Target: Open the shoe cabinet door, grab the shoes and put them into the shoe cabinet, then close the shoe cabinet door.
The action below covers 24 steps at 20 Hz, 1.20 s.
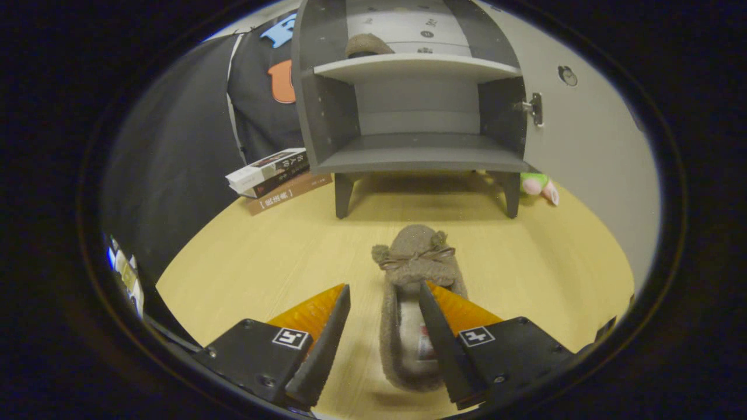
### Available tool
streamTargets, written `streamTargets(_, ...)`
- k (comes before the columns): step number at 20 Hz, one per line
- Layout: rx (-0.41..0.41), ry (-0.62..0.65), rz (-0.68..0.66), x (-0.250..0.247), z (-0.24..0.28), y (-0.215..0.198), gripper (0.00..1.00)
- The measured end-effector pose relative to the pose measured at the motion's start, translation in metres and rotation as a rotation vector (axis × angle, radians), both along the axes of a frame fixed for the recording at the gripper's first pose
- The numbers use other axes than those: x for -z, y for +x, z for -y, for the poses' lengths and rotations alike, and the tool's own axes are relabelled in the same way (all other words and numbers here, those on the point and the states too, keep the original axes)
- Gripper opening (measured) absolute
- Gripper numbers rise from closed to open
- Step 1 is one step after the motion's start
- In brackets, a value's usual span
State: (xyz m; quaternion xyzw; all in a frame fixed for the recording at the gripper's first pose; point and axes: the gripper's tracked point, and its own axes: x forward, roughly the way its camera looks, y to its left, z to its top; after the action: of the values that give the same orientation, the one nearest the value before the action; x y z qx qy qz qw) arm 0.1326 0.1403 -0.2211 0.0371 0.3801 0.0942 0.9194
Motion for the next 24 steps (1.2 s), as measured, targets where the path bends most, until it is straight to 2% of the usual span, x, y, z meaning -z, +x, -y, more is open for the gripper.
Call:
streamTargets(3,0.042,0.006,-0.090,0.029,0.003,0.013,0.54)
streamTargets(6,0.059,0.039,-0.095,0.036,0.003,0.024,0.25)
streamTargets(7,0.047,0.033,-0.078,0.031,0.004,0.022,0.11)
streamTargets(13,0.080,0.014,0.033,-0.013,0.021,0.032,0.08)
streamTargets(16,0.072,0.055,0.073,-0.060,0.032,0.027,0.08)
streamTargets(22,0.045,0.043,0.215,-0.160,0.045,0.050,0.08)
streamTargets(24,0.005,0.019,0.267,-0.193,0.046,0.051,0.08)
